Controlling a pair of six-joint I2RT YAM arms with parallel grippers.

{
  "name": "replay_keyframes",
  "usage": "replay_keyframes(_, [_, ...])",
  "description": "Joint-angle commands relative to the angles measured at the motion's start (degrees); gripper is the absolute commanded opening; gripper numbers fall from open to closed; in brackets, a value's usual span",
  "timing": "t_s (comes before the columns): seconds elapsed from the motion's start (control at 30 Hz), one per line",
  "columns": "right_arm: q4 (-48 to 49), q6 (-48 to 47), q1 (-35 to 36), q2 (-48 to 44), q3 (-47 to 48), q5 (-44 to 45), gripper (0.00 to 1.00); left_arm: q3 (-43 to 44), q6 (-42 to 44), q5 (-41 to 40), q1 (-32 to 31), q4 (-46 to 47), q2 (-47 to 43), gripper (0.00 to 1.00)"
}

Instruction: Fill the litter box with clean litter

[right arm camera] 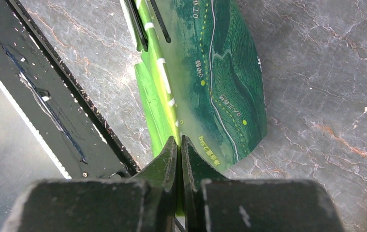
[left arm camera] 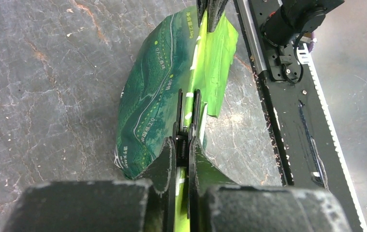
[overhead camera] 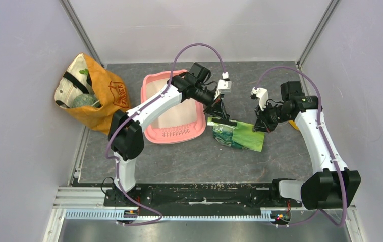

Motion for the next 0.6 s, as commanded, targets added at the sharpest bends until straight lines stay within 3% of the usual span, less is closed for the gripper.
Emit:
replay_keyframes(0.0, [2.6, 1.4, 0.1, 0.2, -0.3, 0.4, 0.00, 1.5, -0.9, -2.0, -0.2, 1.6, -3.0, 0.02])
replay_keyframes(0.37, [5.8, 6.3, 0.1, 0.3, -0.6, 1.8, 0.00, -0.8, -5.0, -10.4, 0.8, 10.3, -14.4, 0.02])
replay_keyframes(0.57, [9.5, 14.6, 0.1, 1.9, 2.2, 5.3, 0.00, -17.9, -0.1, -13.5, -2.3, 6.9, -26.9, 0.02])
